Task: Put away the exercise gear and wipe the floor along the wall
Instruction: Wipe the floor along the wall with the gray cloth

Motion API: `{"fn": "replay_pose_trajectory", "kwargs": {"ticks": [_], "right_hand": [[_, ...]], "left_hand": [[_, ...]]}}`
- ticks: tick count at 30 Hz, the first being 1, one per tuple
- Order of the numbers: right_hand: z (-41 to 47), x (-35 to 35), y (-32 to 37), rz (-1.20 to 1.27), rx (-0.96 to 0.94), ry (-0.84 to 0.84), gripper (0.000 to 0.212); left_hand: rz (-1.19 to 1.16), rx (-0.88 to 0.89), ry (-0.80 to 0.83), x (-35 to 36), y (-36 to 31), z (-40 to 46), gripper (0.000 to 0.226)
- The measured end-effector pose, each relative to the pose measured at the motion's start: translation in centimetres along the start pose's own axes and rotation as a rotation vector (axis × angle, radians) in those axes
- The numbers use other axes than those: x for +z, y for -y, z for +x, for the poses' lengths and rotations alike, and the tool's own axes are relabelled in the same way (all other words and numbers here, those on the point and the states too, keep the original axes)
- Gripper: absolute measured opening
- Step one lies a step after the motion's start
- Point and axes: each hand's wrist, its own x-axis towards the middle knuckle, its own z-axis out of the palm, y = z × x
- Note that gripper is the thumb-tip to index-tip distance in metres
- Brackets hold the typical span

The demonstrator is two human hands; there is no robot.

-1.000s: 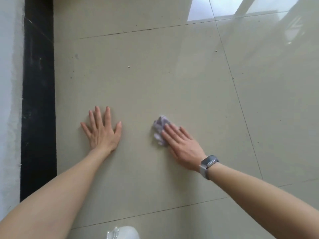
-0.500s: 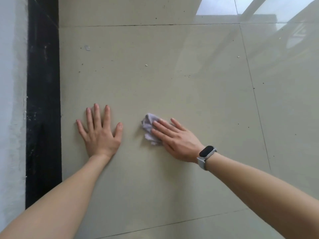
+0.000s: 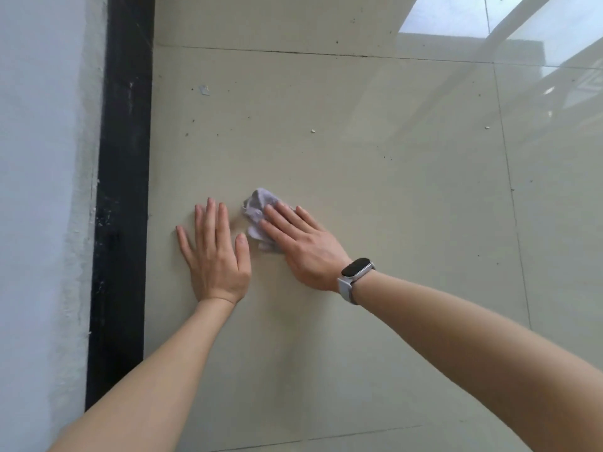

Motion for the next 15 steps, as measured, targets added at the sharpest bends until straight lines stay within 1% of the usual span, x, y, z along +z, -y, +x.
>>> {"fn": "replay_pose_trajectory", "kwargs": {"ticks": [1, 2, 3, 5, 6, 7, 9, 12, 14, 15], "right_hand": [[0.6, -0.7, -0.8, -0.051, -0.092, 0.038, 0.061], [1.5, -1.4, -1.7, -0.078, -0.105, 0.056, 0.061], [2.6, -2.3, -2.4, -0.08, -0.049, 0.063, 0.061], [5.0, -3.8, -3.1, -0.018, 0.19, 0.028, 0.068], [6.0, -4.1, -2.9, 0.0, 0.278, 0.011, 0.073], [6.5, -4.1, -2.4, 0.006, 0.303, 0.009, 0.076], [5.0, -3.6, -1.8, 0.014, 0.208, 0.053, 0.076], [-1.9, -1.2, -0.7, -0.005, 0.024, 0.084, 0.066], [-7.4, 1.1, 1.6, -0.069, -0.166, 0.143, 0.061], [-9.9, 2.2, 2.8, -0.093, -0.293, 0.227, 0.058]], "left_hand": [[-0.008, 0.007, -0.016, 0.1, 0.1, 0.0, 0.06], [-0.015, 0.007, -0.025, 0.2, 0.1, 0.1, 0.06], [-0.021, -0.002, -0.029, 0.2, 0.2, 0.2, 0.06], [-0.024, -0.009, -0.014, 0.2, 0.3, 0.1, 0.062], [-0.011, -0.002, -0.002, 0.1, 0.3, 0.1, 0.062], [0.01, 0.007, 0.004, 0.1, 0.2, 0.1, 0.062], [0.017, 0.005, 0.011, -0.1, 0.2, 0.1, 0.062], [-0.04, -0.01, 0.009, -0.4, 0.3, 0.2, 0.062], [-0.073, -0.038, 0.026, -0.6, 0.3, 0.4, 0.066], [-0.09, -0.056, 0.05, -0.7, 0.3, 0.6, 0.068]]}}
